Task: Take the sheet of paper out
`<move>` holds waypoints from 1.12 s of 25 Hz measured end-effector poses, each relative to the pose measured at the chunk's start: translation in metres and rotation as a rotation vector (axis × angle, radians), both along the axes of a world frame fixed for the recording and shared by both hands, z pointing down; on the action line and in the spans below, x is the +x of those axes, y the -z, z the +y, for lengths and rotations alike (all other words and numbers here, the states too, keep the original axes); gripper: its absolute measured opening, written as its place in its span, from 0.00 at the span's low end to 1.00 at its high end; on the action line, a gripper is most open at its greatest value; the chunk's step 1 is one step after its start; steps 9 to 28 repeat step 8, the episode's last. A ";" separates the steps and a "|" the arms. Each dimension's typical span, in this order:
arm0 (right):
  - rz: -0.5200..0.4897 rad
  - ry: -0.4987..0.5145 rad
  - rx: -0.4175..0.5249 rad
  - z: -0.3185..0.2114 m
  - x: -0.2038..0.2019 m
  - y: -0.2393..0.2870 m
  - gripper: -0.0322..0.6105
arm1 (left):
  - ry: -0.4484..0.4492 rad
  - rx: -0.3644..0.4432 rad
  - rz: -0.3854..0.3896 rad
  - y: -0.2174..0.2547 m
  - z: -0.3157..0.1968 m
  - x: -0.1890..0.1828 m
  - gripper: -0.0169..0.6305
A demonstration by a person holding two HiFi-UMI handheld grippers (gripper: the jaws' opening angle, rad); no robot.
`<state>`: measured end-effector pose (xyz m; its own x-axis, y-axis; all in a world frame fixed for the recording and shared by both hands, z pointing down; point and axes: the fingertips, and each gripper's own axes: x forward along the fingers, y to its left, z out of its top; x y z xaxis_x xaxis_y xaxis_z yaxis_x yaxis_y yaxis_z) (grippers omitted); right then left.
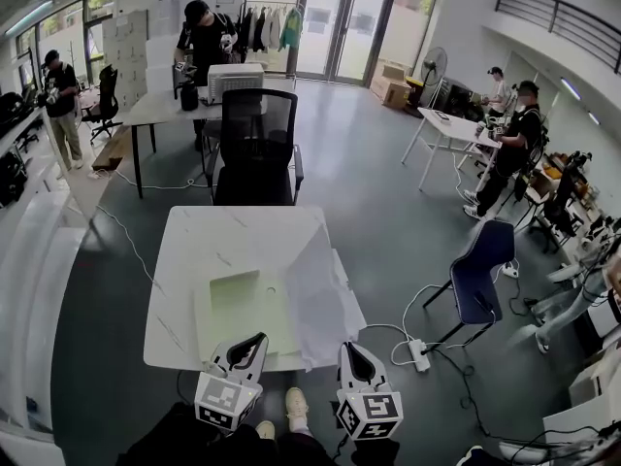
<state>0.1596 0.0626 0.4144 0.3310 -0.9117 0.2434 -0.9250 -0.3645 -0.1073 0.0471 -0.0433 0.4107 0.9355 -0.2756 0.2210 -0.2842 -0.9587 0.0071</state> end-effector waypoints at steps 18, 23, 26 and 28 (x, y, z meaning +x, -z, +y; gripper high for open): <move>0.007 -0.003 -0.007 -0.012 -0.005 -0.009 0.08 | -0.007 -0.004 0.004 -0.009 -0.011 -0.002 0.06; 0.007 -0.003 -0.007 -0.012 -0.005 -0.009 0.08 | -0.007 -0.004 0.004 -0.009 -0.011 -0.002 0.06; 0.007 -0.003 -0.007 -0.012 -0.005 -0.009 0.08 | -0.007 -0.004 0.004 -0.009 -0.011 -0.002 0.06; 0.007 -0.003 -0.007 -0.012 -0.005 -0.009 0.08 | -0.007 -0.004 0.004 -0.009 -0.011 -0.002 0.06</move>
